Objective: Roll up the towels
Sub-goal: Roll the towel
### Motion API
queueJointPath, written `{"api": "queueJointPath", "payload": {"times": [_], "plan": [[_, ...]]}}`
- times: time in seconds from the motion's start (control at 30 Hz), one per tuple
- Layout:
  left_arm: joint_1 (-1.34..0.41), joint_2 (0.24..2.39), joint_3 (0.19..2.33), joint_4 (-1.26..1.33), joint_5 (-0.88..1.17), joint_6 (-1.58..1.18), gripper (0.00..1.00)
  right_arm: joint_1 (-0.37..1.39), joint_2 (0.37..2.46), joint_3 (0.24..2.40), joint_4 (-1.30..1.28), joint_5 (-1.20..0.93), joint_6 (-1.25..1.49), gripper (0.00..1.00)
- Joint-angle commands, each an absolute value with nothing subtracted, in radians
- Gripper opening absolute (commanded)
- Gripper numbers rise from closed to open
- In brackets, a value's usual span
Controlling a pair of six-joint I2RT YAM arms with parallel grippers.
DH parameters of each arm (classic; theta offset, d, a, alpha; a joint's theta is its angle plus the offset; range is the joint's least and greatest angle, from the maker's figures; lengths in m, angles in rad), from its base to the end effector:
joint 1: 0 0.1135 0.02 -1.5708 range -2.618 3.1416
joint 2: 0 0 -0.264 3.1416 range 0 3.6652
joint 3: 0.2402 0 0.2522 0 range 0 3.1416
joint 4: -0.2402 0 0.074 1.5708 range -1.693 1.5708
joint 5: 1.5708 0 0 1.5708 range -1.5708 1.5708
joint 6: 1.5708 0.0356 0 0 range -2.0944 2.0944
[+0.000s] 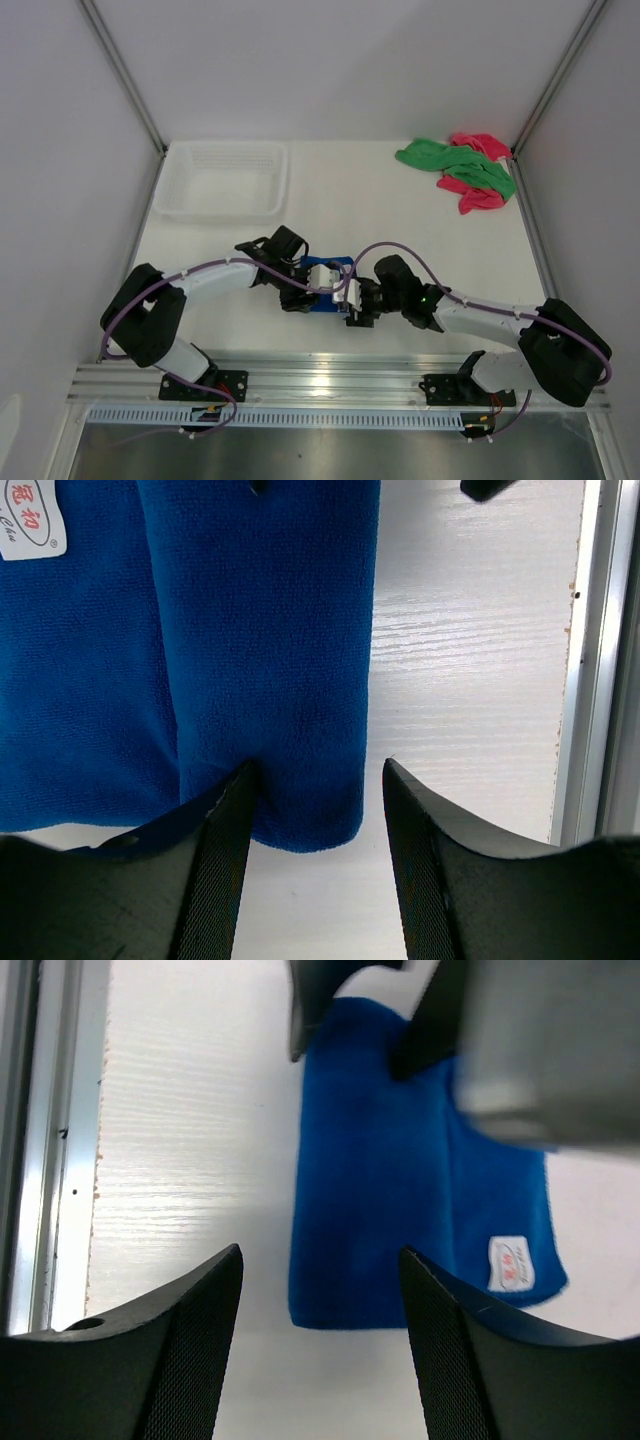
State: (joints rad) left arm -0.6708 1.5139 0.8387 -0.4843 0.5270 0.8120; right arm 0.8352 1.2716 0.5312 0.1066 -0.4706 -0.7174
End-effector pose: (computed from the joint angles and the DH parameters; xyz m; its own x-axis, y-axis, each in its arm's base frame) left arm 0.2047 -0.1853 0.1748 0.0102 0.7926 -0.6096 0.9991 -0.0336 -0.0271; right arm 0.1549 0.1952 0.1822 0.2962 -0.5460 -0.7837 -0.9439 -0.0421 -0.3274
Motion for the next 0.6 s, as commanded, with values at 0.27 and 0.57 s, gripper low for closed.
{"api": "queueJointPath", "payload": {"times": [0.27,0.57], "plan": [[-0.661,1.546,0.850,-0.589,0.575,0.792,0.57,0.907,1.397,0.541,0.210,-0.298,-0.810,0.66],[-0.657,1.546,0.853,-0.598,0.587,0.804,0.57,0.950,1.443,0.545,0.221,-0.124,-0.828,0.65]]}}
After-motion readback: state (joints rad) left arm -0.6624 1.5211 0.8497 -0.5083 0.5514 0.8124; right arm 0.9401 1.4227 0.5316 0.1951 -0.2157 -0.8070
